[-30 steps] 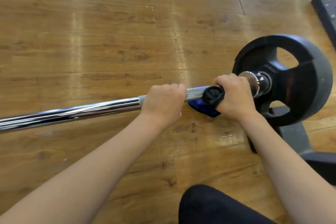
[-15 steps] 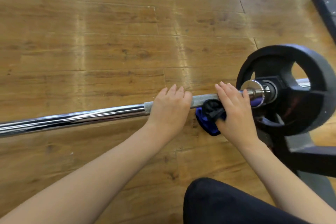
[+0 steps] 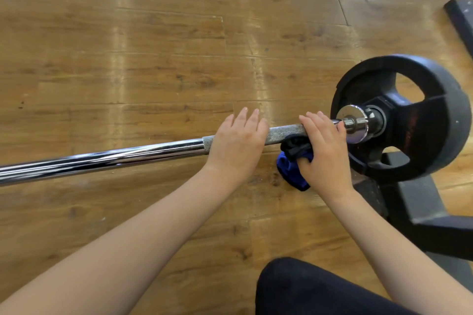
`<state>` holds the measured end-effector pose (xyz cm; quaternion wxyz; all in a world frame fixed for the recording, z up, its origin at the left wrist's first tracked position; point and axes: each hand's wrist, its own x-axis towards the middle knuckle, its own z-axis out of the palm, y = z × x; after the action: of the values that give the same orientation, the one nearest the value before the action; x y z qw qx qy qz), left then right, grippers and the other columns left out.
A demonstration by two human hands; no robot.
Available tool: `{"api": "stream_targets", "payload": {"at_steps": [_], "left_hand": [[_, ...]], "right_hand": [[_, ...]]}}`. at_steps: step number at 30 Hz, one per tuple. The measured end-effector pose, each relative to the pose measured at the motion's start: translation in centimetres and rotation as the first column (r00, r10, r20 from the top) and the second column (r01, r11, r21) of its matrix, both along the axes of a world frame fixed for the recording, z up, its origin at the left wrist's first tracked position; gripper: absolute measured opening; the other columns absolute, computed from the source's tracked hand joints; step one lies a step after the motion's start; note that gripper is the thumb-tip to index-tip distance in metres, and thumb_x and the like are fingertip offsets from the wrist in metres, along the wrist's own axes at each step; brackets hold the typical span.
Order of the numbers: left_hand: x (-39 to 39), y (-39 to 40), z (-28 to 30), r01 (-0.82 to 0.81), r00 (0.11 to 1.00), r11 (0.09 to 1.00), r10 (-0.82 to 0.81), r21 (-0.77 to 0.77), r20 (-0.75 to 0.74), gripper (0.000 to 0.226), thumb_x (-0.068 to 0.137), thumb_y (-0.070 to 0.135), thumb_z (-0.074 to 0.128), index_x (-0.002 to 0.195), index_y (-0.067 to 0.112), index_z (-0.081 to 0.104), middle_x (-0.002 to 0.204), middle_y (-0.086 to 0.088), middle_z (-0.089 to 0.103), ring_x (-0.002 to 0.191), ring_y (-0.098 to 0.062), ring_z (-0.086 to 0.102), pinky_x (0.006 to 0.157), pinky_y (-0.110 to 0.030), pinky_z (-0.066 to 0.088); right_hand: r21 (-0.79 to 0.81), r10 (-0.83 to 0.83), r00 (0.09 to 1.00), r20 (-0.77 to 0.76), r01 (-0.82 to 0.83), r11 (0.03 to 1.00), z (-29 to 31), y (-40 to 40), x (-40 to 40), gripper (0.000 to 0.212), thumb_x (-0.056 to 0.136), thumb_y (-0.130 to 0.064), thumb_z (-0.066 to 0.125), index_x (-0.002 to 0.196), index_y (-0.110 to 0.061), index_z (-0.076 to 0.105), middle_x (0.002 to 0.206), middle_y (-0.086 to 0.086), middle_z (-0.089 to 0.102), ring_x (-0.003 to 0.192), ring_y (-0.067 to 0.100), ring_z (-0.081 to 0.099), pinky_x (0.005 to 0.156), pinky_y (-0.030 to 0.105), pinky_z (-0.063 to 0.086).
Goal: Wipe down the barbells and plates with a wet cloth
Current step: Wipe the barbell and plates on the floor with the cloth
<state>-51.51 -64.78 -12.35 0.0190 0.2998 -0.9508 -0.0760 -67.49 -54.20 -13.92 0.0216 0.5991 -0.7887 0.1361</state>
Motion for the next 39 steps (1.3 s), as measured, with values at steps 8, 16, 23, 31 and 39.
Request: {"api": "stream_targets", "payload": {"at_steps": [8, 16, 23, 31, 39], "left_hand": [[-0.3, 1.2, 0.6, -0.028, 0.995, 0.999, 0.027, 0.014, 0.098, 0.063, 0.095, 0.019, 0.046, 0.148, 0.010, 0.014, 0.157, -0.011, 0.015, 0.145, -0.029, 0.012, 0.115, -0.044, 0.011], [0.6, 0.6, 0.3, -0.057, 0.998, 0.996, 0.055, 0.067, 0.037, 0.043, 0.090, 0.020, 0.051, 0.130, 0.015, 0.036, 0.137, -0.003, 0.044, 0.132, -0.023, 0.036, 0.102, -0.034, 0.029], [1.6, -0.1, 0.6, -0.088, 0.996, 0.991, 0.088, 0.104, 0.006, 0.027, 0.084, 0.016, 0.055, 0.110, 0.018, 0.045, 0.113, -0.001, 0.057, 0.110, -0.023, 0.049, 0.084, -0.031, 0.035], [1.6, -0.3, 0.9, -0.061, 0.998, 0.992, 0.060, 0.109, 0.013, 0.032, 0.087, 0.022, 0.048, 0.119, 0.018, 0.045, 0.116, 0.001, 0.058, 0.108, -0.021, 0.054, 0.081, -0.030, 0.039], [3.5, -2.3, 1.7, 0.087, 0.991, 0.944, -0.114, 0.319, 0.067, 0.054, 0.086, 0.036, 0.056, 0.134, 0.022, 0.035, 0.122, 0.006, 0.054, 0.109, -0.019, 0.053, 0.076, -0.029, 0.043]], "right_hand": [[-0.074, 0.026, 1.000, -0.015, -0.027, 0.997, -0.6, 0.8, 1.4, 0.077, 0.069, 0.004, 0.061, 0.140, -0.009, 0.036, 0.145, 0.018, 0.040, 0.138, 0.030, 0.027, 0.109, 0.060, 0.013], [-0.274, 0.101, 0.949, 0.299, -0.016, 0.962, 0.6, 0.8, 2.0, 0.052, 0.072, 0.005, 0.040, 0.116, -0.013, 0.062, 0.124, -0.002, 0.056, 0.123, 0.017, 0.049, 0.112, 0.042, 0.024], [-0.461, -0.071, 0.889, 0.452, 0.301, 0.835, 3.8, -0.8, 2.5, 0.059, 0.077, 0.021, 0.043, 0.130, -0.003, 0.048, 0.134, 0.021, 0.050, 0.129, 0.023, 0.045, 0.111, 0.030, 0.033], [-0.103, 0.100, 0.994, 0.034, -0.096, 0.990, 0.2, -1.9, 6.5, 0.059, 0.078, -0.018, 0.048, 0.137, -0.011, 0.048, 0.143, 0.006, 0.046, 0.137, 0.023, 0.031, 0.114, 0.043, 0.008], [-0.282, 0.195, 0.976, 0.098, -0.161, 0.946, -0.3, 1.7, 1.6, 0.042, 0.089, 0.003, 0.037, 0.128, -0.006, 0.049, 0.134, 0.012, 0.048, 0.131, 0.029, 0.038, 0.111, 0.046, 0.029]]}}
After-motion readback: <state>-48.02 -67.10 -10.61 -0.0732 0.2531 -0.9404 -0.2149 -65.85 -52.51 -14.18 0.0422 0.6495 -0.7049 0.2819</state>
